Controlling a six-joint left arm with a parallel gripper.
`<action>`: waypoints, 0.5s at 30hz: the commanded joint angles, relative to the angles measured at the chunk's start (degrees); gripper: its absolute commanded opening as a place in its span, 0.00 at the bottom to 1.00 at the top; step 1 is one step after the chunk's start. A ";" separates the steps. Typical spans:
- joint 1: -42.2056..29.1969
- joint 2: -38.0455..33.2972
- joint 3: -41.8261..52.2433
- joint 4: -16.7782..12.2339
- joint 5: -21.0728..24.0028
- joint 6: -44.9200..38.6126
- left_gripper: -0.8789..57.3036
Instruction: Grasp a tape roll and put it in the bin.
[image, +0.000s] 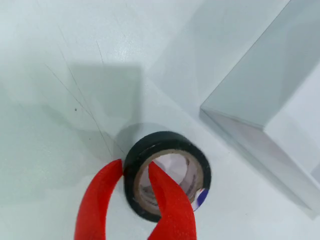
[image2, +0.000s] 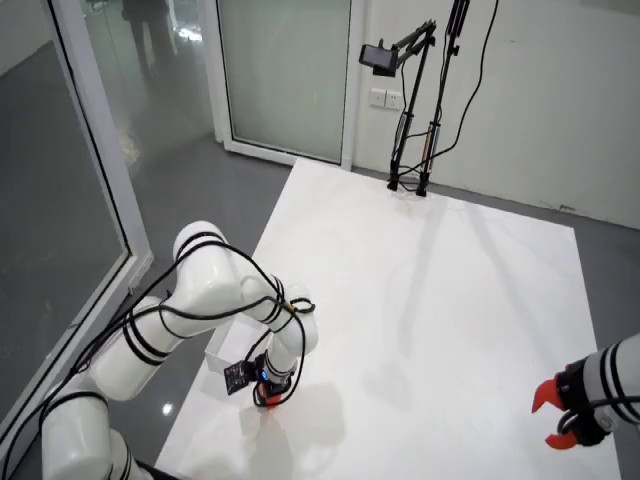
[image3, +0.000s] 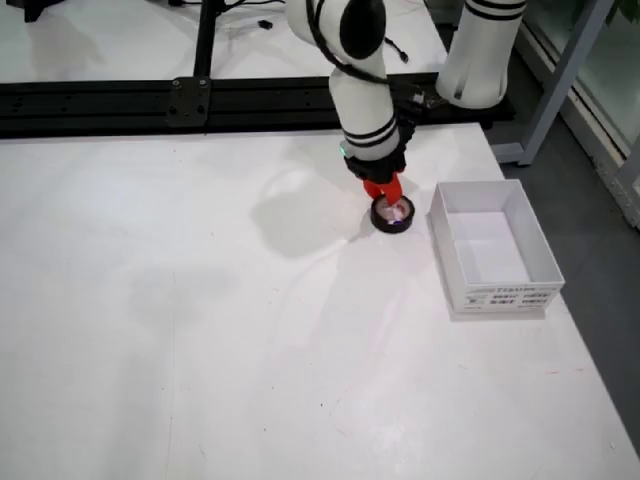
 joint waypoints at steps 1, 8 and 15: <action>-0.35 0.48 0.00 0.19 -1.21 -0.58 0.12; -0.70 0.48 0.00 -0.16 -1.65 -0.58 0.00; -2.64 -2.42 -0.26 -0.25 0.11 -0.58 0.00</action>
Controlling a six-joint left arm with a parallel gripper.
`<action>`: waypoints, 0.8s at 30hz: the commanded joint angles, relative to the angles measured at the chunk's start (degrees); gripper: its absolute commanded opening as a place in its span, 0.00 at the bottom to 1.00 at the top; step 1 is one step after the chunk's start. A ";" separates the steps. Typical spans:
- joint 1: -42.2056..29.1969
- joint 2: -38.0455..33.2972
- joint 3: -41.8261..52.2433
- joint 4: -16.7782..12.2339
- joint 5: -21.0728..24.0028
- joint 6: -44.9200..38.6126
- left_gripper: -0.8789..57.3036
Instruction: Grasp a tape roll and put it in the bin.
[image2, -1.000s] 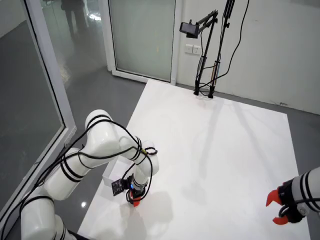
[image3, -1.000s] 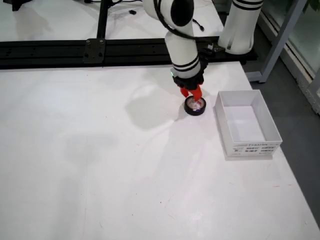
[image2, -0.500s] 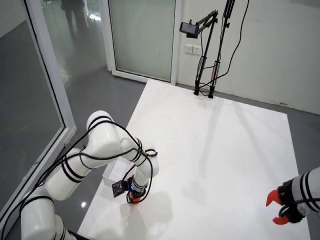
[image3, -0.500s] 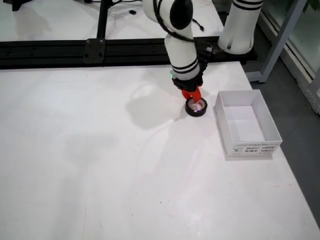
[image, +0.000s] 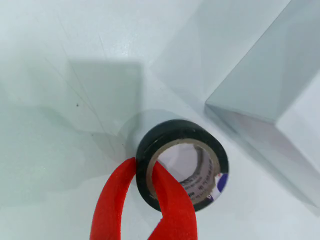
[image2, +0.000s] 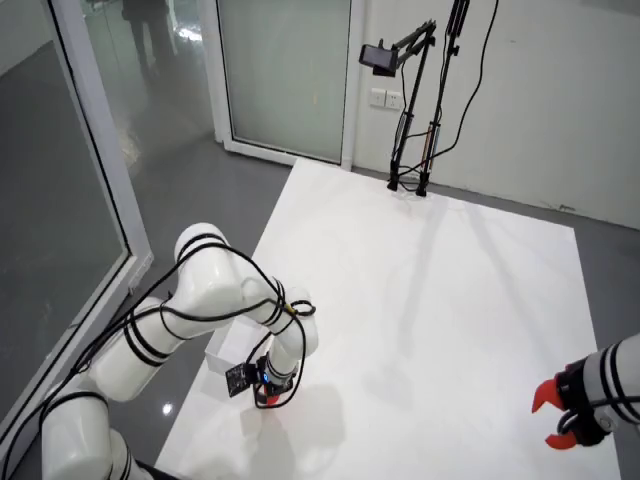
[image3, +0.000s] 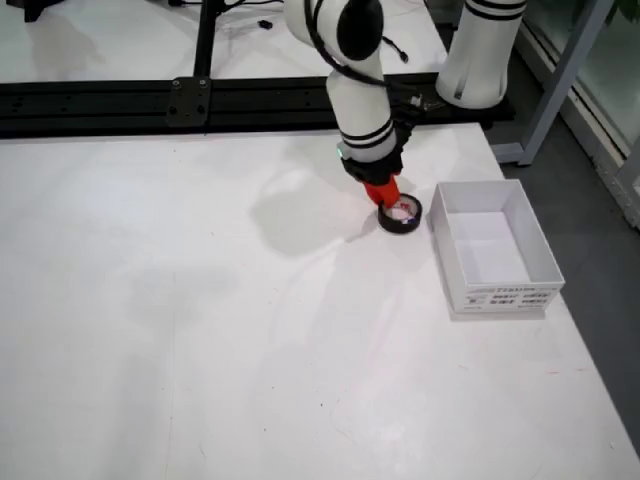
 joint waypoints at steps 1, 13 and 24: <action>-2.43 -3.73 -0.26 0.04 2.23 -0.17 0.00; -2.61 -16.65 -0.26 5.05 12.87 -0.17 0.00; 2.31 -23.50 -0.18 8.12 16.38 -0.17 0.00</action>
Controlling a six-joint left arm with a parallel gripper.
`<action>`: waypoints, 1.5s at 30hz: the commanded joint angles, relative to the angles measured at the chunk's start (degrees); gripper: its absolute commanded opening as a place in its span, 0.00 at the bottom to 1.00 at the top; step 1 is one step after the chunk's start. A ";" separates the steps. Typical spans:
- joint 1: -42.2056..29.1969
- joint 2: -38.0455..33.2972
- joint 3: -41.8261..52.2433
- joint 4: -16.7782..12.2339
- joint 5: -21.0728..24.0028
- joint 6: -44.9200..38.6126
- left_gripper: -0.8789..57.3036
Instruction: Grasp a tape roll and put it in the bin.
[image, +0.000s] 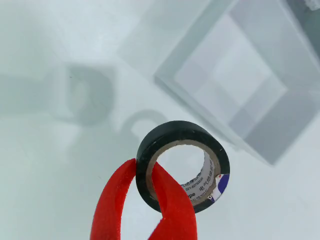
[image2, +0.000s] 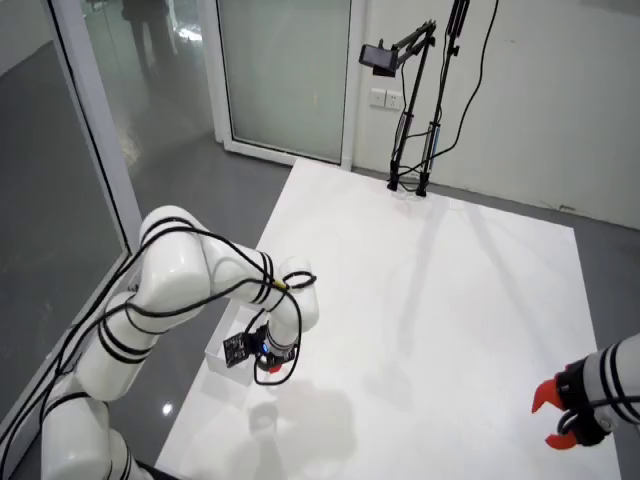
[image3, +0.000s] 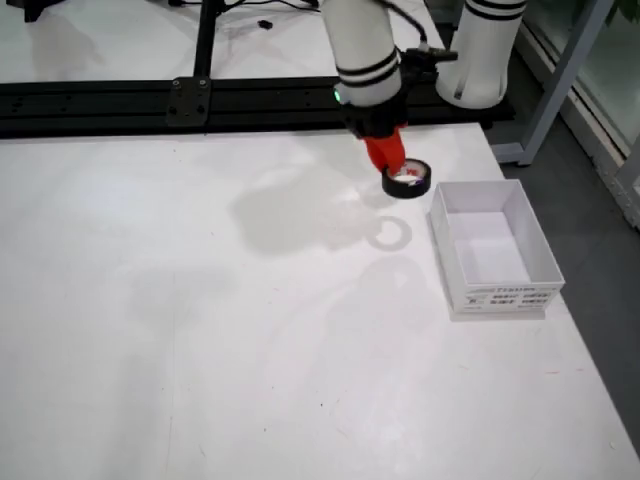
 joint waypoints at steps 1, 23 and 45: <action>4.59 -11.72 0.03 5.00 7.81 -0.04 0.00; 15.13 -8.30 0.91 6.49 6.94 0.05 0.00; 16.89 3.30 0.91 6.05 -2.47 0.05 0.00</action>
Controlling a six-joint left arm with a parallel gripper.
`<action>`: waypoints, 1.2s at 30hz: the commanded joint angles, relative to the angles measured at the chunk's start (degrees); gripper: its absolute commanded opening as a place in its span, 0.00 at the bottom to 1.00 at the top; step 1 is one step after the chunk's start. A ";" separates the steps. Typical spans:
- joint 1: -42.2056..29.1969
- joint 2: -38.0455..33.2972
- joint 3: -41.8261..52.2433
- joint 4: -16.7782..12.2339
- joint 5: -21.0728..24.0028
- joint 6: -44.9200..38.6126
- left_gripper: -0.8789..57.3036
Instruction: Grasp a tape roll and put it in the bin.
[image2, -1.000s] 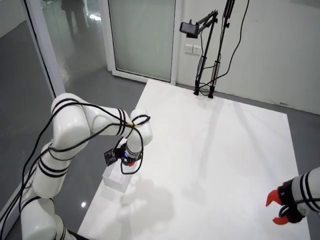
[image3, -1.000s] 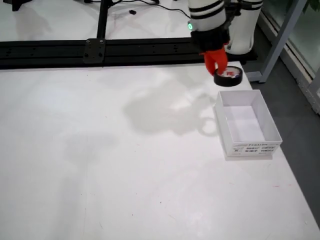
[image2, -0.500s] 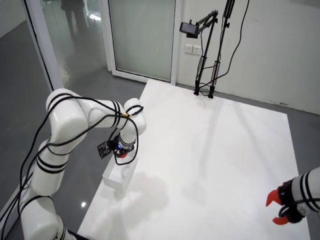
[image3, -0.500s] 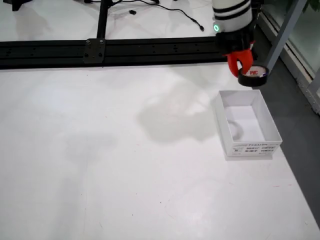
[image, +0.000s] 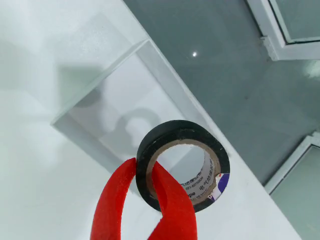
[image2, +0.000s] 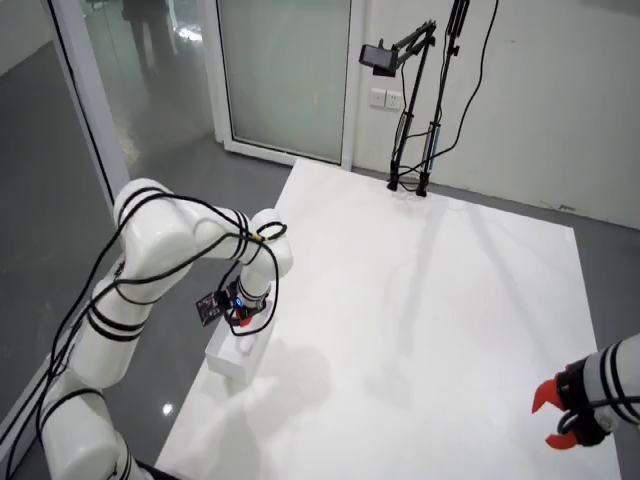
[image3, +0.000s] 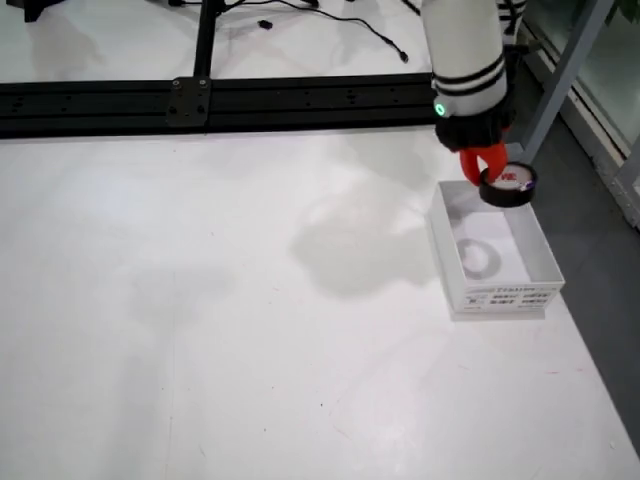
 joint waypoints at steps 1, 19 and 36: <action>2.53 6.32 0.07 0.30 -5.21 0.05 0.00; 2.18 6.32 0.07 0.74 -6.97 0.05 0.24; 0.86 5.71 -0.10 -0.05 -7.24 0.05 0.01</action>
